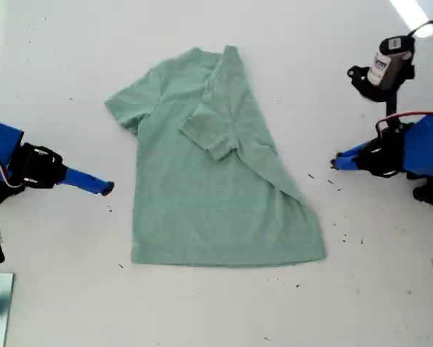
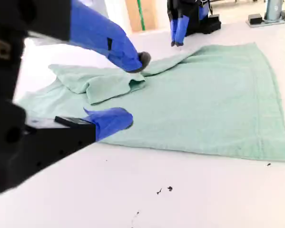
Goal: Fold t shirt
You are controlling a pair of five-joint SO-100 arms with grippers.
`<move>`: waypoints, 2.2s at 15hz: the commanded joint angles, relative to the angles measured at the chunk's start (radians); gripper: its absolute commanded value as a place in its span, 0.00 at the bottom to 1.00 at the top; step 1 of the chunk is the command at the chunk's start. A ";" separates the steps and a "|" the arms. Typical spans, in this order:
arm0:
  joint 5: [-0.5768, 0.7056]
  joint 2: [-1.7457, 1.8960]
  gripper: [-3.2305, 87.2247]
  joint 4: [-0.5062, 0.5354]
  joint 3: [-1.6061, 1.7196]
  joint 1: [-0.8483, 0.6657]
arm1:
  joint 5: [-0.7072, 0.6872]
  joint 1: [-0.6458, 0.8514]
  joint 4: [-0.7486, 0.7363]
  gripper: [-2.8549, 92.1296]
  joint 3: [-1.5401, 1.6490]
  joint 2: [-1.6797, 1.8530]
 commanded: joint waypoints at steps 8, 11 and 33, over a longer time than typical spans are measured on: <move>-0.049 0.009 0.03 -0.018 0.005 -0.127 | 0.772 0.015 0.002 0.08 0.037 0.014; 0.043 0.009 0.03 -0.058 -0.025 -0.121 | 0.588 0.061 0.002 0.05 0.037 0.014; 0.394 -1.536 0.38 0.357 -1.164 -0.798 | 0.491 0.132 -0.037 0.09 0.055 0.014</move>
